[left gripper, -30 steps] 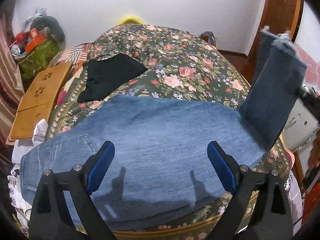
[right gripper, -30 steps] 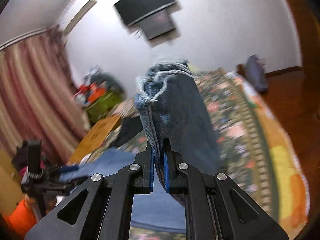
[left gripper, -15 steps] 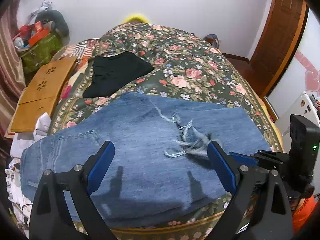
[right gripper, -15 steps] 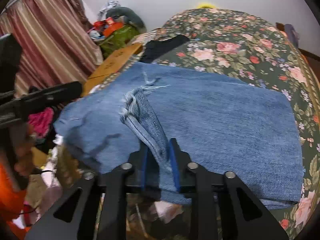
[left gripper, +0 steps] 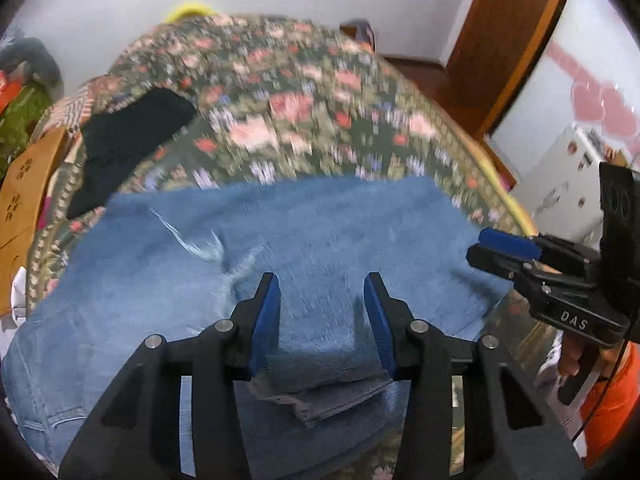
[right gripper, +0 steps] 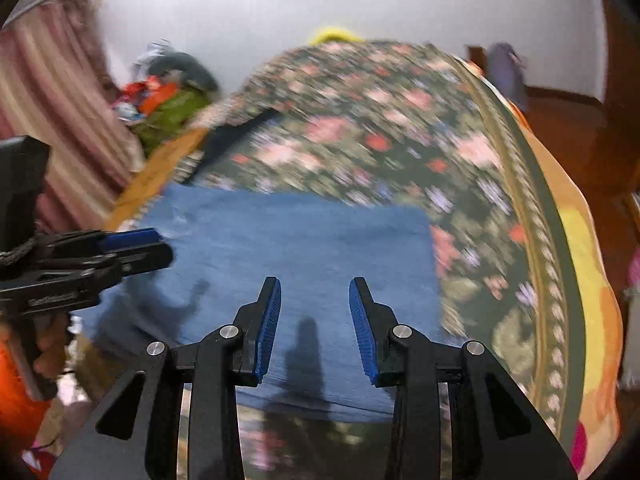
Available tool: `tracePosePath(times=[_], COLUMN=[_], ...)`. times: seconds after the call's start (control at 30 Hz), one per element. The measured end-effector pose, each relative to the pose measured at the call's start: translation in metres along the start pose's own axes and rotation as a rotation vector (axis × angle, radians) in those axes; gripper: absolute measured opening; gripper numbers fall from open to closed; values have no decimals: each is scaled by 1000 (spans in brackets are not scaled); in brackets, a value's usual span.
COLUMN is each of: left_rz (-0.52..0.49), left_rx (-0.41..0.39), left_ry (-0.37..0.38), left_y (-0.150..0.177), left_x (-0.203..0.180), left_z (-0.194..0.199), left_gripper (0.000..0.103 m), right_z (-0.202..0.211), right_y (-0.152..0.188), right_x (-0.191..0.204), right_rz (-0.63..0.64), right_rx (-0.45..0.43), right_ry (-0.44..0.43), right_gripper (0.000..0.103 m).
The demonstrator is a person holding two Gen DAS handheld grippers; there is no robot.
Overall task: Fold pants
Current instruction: 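Release the hem with the right gripper while the left gripper lifts the folded jeans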
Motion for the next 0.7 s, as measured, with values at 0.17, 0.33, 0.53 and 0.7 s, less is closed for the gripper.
tracePosePath(times=[0.17,0.33,0.53,0.7], left_rz=[-68,-82,82,161], left_rx=[-12,-9,-48,-143], left_ry=[-61,-77,-104,-208], left_y=[22,32,42,57], left_x=[-4,3,51,99], left_z=[-12,-5,31,87], left_gripper=[46,56,57,72], right_z=[-11,-6,12,27], right_y=[32,30,17,0], right_x=[-15,-6,13,47], right_rz=[-37,-50,-3,84], right_rx=[16,27,-9,-79], right_ry=[-9,44,21,10], right_gripper=[33,33,37,44])
Point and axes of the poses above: each gripper's, at about its wrist camera, not at the fingertips, and z roughly against the way its jaws point, x to its left, y to its underside, the point moved 3 cm from there along -z, roughly the way its jaws point, and after that the axes turned 4 degrees about -z, right-handed, at the moved point
